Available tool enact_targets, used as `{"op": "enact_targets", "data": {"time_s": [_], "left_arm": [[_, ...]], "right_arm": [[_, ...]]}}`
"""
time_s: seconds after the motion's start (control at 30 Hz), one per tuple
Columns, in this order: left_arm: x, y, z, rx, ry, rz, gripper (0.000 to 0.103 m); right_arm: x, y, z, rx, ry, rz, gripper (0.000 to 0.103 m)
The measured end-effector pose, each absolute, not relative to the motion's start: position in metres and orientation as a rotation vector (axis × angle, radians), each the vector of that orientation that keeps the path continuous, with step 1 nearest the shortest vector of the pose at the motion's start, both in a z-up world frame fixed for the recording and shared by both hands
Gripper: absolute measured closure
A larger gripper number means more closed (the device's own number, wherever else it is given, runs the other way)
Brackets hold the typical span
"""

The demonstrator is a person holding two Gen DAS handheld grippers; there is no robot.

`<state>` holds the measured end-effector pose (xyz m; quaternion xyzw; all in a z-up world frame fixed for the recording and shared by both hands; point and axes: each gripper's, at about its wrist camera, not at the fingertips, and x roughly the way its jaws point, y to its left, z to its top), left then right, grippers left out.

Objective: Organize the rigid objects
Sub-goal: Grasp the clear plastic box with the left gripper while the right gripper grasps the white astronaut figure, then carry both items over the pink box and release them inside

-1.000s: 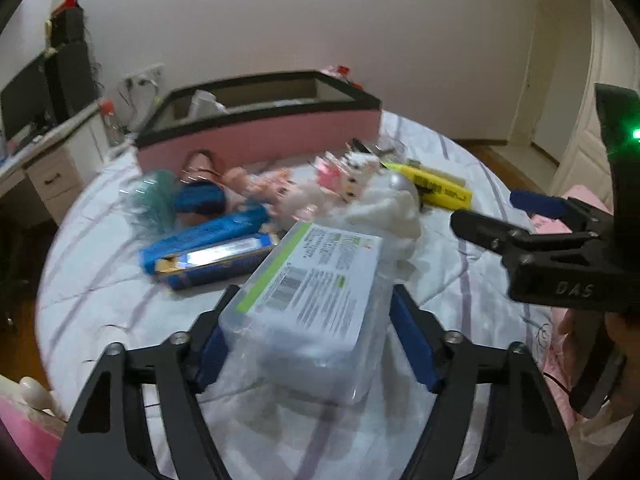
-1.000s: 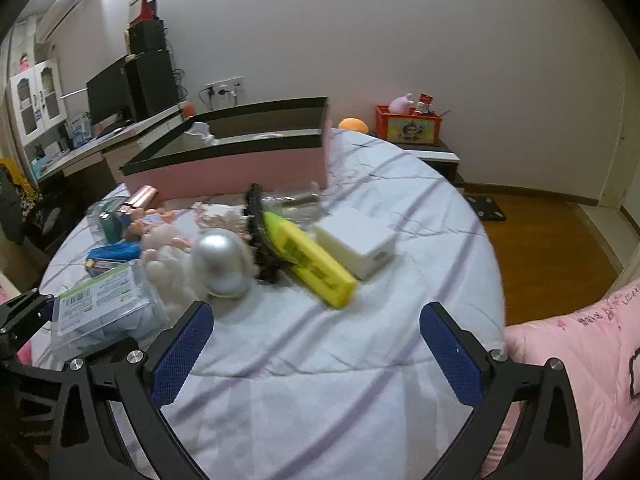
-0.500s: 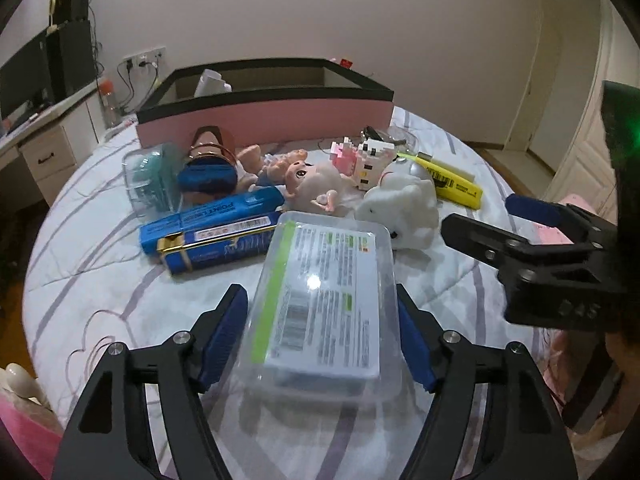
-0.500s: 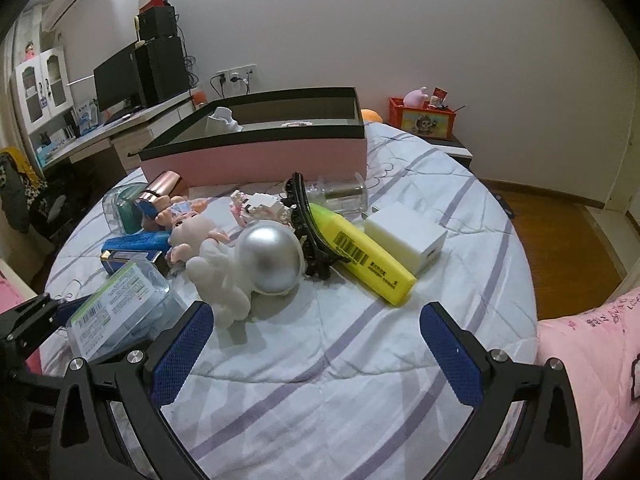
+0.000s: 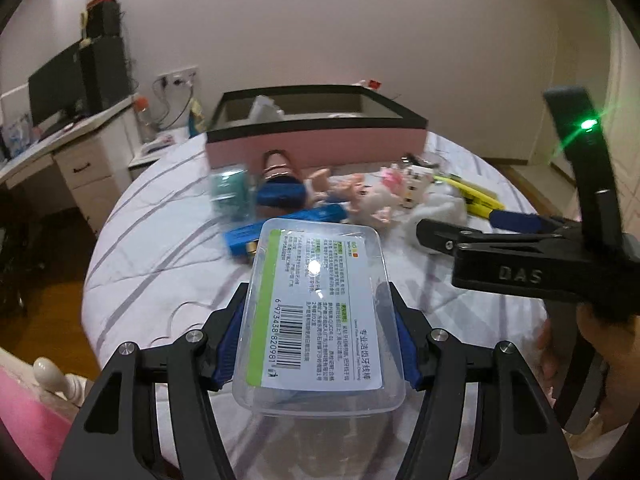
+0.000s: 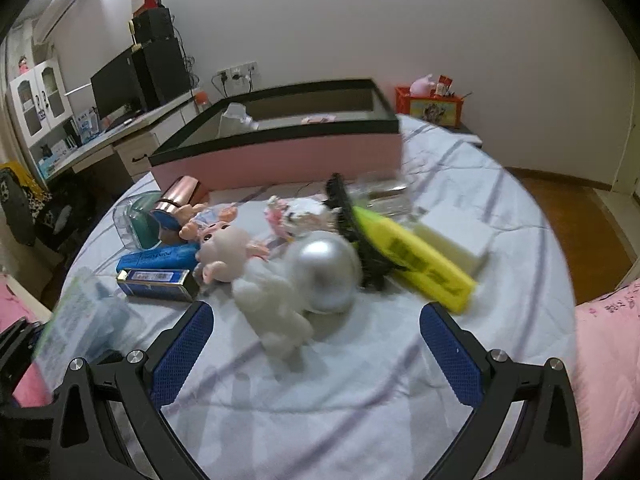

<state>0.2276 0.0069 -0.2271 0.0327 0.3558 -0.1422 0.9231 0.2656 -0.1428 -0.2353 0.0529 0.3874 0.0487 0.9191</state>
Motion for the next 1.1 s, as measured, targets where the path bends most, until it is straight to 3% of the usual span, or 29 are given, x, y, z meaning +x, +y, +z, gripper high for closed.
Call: {"op": "enact_targets", "data": {"time_s": [0.1, 0.13, 0.17, 0.3, 0.33, 0.63, 1.1], "left_arm": [[0.232, 0.014, -0.23, 0.06, 0.741, -0.283, 0.039], [0.233, 0.014, -0.232, 0.06, 0.742, -0.281, 0.039], [0.235, 0.016, -0.233, 0.052, 0.748, -0.282, 0.039], [0.237, 0.016, -0.238, 0.034, 0.763, -0.295, 0.039], [0.238, 0.015, -0.238, 0.031, 0.76, -0.296, 0.039], [0.241, 0.003, -0.225, 0.027, 0.727, -0.312, 0.039], [0.278, -0.009, -0.162, 0.035, 0.597, -0.323, 0.039]], "right_arm": [[0.278, -0.137, -0.241, 0.123, 0.831, 0.105, 0.0], [0.279, -0.136, -0.243, 0.119, 0.833, 0.103, 0.011], [0.281, -0.135, -0.243, 0.115, 0.832, 0.102, 0.032], [0.279, -0.138, -0.246, 0.112, 0.84, 0.122, 0.033], [0.277, -0.139, -0.245, 0.111, 0.838, 0.124, 0.037], [0.251, -0.152, -0.238, 0.112, 0.809, 0.155, 0.037], [0.262, -0.15, -0.174, 0.088, 0.658, 0.214, 0.037]]}}
